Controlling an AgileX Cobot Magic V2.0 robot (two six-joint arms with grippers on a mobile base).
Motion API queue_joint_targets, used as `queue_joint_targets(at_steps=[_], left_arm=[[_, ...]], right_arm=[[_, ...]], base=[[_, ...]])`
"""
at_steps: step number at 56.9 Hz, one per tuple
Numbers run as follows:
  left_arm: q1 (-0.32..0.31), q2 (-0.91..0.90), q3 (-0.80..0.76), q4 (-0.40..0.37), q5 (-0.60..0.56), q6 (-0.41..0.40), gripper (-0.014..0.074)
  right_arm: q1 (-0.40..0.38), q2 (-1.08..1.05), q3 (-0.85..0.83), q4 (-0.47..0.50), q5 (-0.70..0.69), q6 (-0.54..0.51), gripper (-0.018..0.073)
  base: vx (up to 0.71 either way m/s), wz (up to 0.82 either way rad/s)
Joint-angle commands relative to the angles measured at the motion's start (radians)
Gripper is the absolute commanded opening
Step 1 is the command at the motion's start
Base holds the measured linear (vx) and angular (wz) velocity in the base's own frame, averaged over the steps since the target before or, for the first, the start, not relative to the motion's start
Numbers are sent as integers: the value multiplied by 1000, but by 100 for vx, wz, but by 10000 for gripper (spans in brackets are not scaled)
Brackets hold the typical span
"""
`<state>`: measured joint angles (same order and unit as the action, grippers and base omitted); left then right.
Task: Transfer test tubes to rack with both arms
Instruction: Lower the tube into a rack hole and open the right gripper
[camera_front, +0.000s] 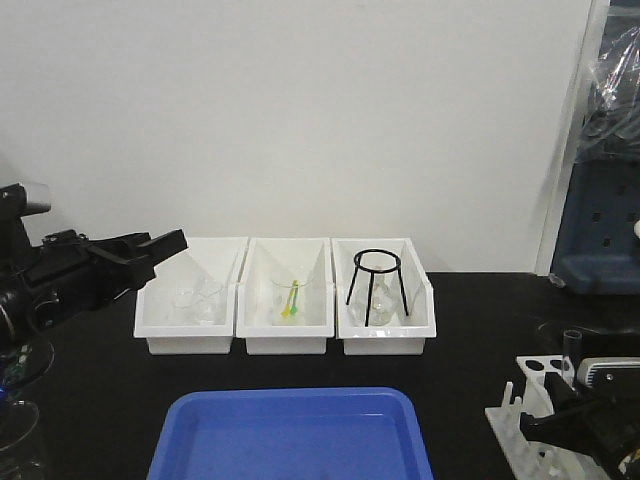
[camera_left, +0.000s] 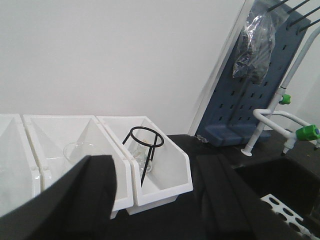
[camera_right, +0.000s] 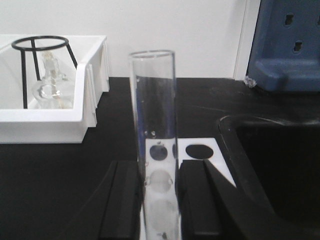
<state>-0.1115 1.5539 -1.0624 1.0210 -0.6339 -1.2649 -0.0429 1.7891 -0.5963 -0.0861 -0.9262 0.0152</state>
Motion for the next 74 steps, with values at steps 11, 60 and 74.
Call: queue_joint_targets(at_steps=[11, 60, 74], left_arm=[[4, -44, -29, -47, -45, 3, 491], [4, -44, -29, -47, -45, 3, 491], [4, -44, -29, -47, -45, 3, 491]], right_arm=[[-5, 11, -23, -6, -154, 3, -9], [-5, 11, 164, 44, -413, -57, -2], [-5, 11, 164, 43, -413, -89, 118]], base=[[0, 0], [0, 0], [0, 0]])
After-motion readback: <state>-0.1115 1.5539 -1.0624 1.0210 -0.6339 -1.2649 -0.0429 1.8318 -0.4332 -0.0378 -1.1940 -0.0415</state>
